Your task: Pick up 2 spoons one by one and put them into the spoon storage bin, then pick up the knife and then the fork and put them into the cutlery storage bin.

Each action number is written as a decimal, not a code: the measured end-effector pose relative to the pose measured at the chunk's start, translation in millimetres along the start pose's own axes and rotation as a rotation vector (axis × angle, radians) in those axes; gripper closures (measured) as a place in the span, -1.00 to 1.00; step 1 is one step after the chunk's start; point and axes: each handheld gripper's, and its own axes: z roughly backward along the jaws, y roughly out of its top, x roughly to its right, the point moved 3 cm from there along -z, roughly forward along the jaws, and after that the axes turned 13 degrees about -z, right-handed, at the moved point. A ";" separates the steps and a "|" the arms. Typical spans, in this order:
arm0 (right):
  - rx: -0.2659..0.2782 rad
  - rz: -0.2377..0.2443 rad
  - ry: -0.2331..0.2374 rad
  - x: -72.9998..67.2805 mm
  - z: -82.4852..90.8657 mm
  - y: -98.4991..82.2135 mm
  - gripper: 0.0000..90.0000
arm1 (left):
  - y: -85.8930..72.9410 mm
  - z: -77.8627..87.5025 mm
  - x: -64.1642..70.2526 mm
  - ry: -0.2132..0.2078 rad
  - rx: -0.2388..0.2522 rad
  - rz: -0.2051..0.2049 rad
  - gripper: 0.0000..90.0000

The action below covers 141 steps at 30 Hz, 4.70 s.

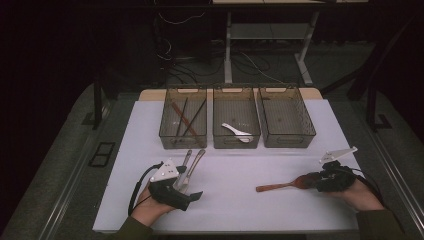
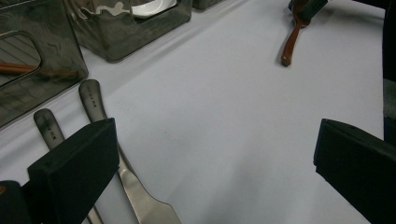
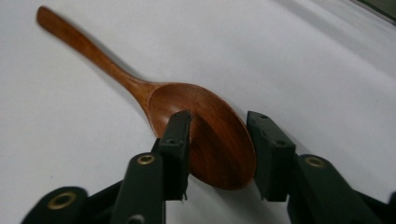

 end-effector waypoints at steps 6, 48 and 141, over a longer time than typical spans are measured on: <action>0.019 -0.013 0.050 3.9 8.1 -7.5 0.69 | -0.1 -0.8 0.1 -0.002 -0.004 -0.005 -1.00; 0.232 -0.008 0.071 -24.6 29.4 58.2 0.85 | -0.7 -2.2 0.1 -0.009 -0.001 -0.002 -1.00; 0.361 -0.054 0.015 -50.5 -2.3 5.2 -0.59 | -15.8 12.3 -42.0 0.154 -0.148 0.137 0.83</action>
